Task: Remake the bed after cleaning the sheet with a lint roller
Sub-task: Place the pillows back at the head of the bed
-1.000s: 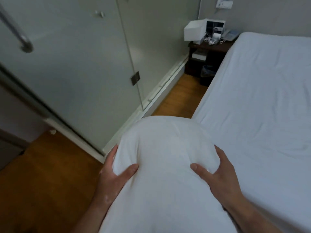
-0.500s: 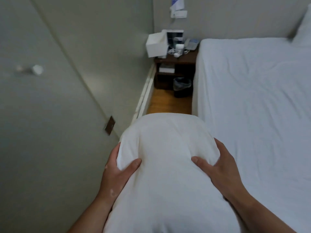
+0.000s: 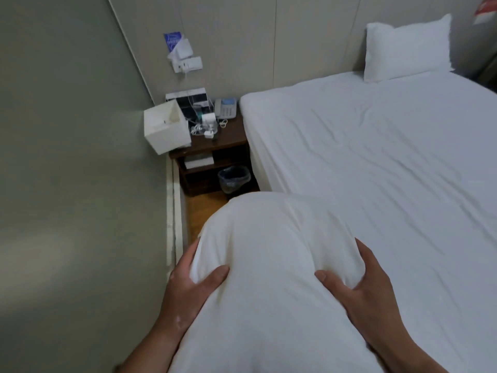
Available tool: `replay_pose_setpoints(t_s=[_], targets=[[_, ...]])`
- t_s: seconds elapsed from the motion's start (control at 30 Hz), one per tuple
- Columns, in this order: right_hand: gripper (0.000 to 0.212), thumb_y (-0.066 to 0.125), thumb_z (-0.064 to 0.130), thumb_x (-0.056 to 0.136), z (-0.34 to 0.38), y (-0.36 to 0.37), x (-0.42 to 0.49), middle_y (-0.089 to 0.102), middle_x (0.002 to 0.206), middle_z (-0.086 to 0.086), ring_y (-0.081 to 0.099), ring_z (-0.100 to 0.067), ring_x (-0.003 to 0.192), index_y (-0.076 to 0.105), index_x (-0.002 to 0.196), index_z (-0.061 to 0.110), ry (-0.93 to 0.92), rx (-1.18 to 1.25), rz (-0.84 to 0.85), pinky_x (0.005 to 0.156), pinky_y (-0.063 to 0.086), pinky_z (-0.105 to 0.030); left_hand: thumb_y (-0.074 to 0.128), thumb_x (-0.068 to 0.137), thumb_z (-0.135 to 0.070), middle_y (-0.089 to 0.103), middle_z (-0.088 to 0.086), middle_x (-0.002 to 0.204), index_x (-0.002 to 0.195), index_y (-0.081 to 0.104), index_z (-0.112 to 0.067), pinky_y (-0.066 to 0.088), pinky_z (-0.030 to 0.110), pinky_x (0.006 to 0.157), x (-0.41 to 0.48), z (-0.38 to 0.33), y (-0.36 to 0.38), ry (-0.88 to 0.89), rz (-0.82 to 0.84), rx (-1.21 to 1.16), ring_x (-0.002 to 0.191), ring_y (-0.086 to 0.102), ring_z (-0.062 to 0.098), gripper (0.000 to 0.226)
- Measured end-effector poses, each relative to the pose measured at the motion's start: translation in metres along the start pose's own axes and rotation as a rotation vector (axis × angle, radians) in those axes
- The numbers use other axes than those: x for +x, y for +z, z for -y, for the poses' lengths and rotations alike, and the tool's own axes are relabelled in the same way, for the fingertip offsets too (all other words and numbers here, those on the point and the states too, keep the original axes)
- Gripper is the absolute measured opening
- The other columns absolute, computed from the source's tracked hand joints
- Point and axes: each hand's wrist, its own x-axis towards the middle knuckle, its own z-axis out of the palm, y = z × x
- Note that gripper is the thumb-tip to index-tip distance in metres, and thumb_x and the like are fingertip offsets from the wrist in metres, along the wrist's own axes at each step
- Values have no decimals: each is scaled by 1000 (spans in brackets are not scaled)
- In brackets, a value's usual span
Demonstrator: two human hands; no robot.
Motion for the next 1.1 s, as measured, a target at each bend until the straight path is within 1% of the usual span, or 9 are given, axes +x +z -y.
replay_pose_setpoints(t_s=[0.17, 0.3, 0.37, 0.57, 0.7, 0.87, 0.97, 1.03, 1.1], targets=[[81, 84, 55, 61, 50, 37, 127, 61, 115, 31, 56, 15, 103, 48, 133, 42, -26, -18, 0, 81, 44, -17, 69, 48, -75, 59, -22, 129, 139, 48, -45, 44, 27, 94, 134, -29, -10, -10, 16, -28, 117, 56, 0, 99], [83, 86, 53, 61, 82, 67, 211, 63, 116, 30, 59, 8, 105, 48, 134, 44, -22, -7, -48, 86, 48, -25, 69, 45, -77, 61, -23, 125, 138, 48, -47, 42, 28, 92, 232, -44, -8, -23, 20, -54, 115, 57, 2, 100], [79, 87, 51, 62, 93, 83, 255, 63, 113, 33, 59, 11, 103, 49, 132, 47, -25, -4, -88, 81, 46, -18, 69, 45, -78, 62, -23, 122, 137, 49, -47, 43, 29, 90, 289, -50, -3, -6, 51, -62, 113, 58, 1, 99], [74, 88, 46, 63, 127, 134, 372, 61, 111, 40, 57, 17, 101, 49, 126, 52, 41, 22, -293, 79, 44, -14, 72, 45, -74, 62, -21, 125, 137, 52, -43, 43, 32, 96, 480, -87, 5, 93, 226, -58, 115, 57, 3, 99], [80, 89, 45, 63, 147, 146, 427, 59, 113, 38, 53, 22, 103, 48, 132, 49, 97, 5, -426, 79, 41, -8, 76, 47, -71, 62, -27, 126, 137, 52, -44, 42, 27, 96, 575, -115, 26, 146, 383, -65, 113, 55, -11, 97], [82, 90, 38, 64, 153, 145, 495, 61, 120, 31, 57, 12, 108, 49, 135, 43, 157, -10, -558, 87, 46, -23, 93, 59, -47, 68, -32, 110, 119, 63, -43, 48, 11, 82, 667, -156, 78, 198, 502, -96, 99, 62, -15, 67], [81, 90, 34, 65, 149, 138, 561, 60, 119, 35, 56, 13, 110, 50, 135, 42, 160, -5, -615, 88, 45, -23, 87, 69, -28, 68, -33, 106, 121, 64, -35, 45, 0, 74, 732, -187, 121, 256, 532, -95, 96, 63, -14, 57], [84, 90, 31, 65, 145, 132, 609, 57, 120, 40, 53, 16, 112, 49, 138, 41, 154, 33, -636, 91, 44, -22, 84, 70, -30, 66, -38, 105, 121, 62, -38, 43, -2, 73, 775, -211, 150, 301, 549, -75, 96, 62, -17, 56], [87, 90, 30, 66, 143, 127, 657, 58, 127, 31, 53, 10, 117, 48, 141, 35, 160, 76, -645, 99, 45, -28, 89, 66, -45, 64, -39, 108, 119, 61, -44, 42, -3, 76, 820, -240, 175, 353, 569, -35, 100, 60, -17, 60]])
